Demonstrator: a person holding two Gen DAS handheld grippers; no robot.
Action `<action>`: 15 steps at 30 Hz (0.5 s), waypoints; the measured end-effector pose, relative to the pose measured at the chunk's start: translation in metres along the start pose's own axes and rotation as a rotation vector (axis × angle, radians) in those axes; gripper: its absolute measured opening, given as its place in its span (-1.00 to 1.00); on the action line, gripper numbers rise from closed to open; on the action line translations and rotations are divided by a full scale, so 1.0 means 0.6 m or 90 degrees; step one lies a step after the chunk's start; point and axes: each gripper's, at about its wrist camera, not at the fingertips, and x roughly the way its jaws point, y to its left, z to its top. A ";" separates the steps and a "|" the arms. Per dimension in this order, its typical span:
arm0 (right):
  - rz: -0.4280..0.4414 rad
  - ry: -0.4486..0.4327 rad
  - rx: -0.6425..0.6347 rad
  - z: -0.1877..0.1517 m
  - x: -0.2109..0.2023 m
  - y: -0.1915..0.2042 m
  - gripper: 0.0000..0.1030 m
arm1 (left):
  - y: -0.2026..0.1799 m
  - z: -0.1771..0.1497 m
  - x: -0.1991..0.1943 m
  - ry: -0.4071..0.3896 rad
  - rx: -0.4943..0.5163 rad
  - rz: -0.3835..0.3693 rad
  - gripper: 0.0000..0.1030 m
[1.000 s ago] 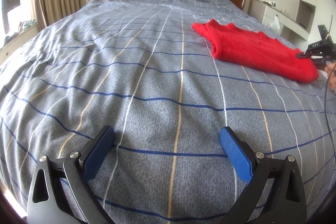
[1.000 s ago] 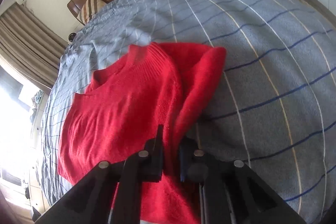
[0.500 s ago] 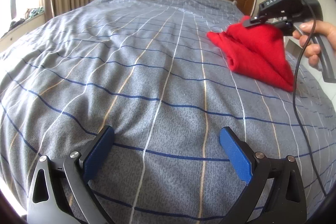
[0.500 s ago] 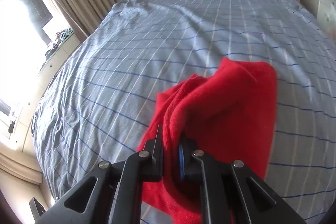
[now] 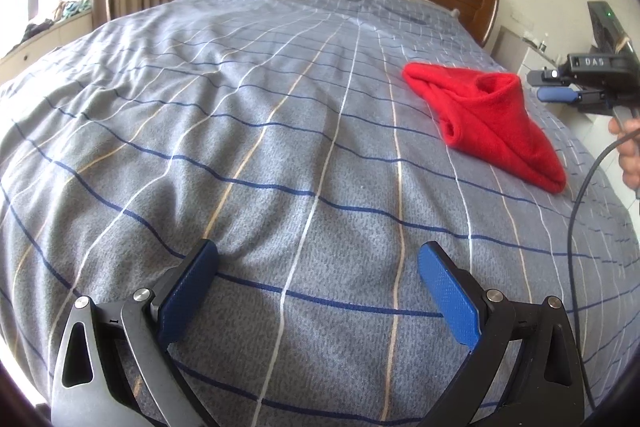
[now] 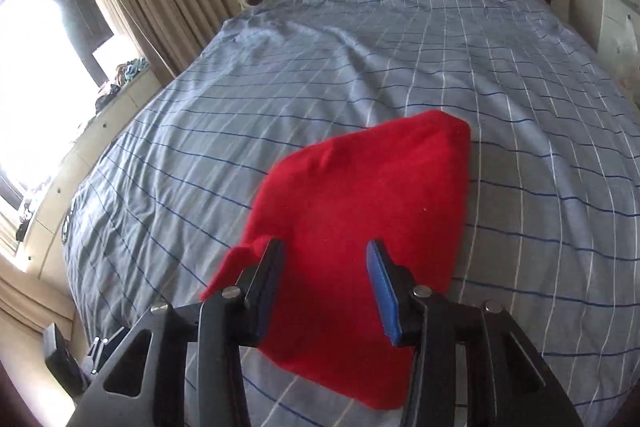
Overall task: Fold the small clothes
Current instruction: 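Grasp the folded sweater edge with the right gripper and fold it over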
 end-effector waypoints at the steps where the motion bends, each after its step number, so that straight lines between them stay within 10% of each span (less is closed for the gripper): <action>1: -0.007 0.003 -0.016 -0.008 0.008 0.005 -0.15 | 0.000 -0.001 0.000 -0.001 0.001 0.001 0.96; 9: 0.057 0.044 -0.171 -0.113 0.124 0.146 -0.19 | -0.012 -0.011 0.000 -0.004 0.034 0.020 0.96; 15: 0.089 -0.025 -0.145 -0.126 0.002 0.111 -0.10 | -0.010 0.000 -0.018 0.002 0.029 0.004 0.96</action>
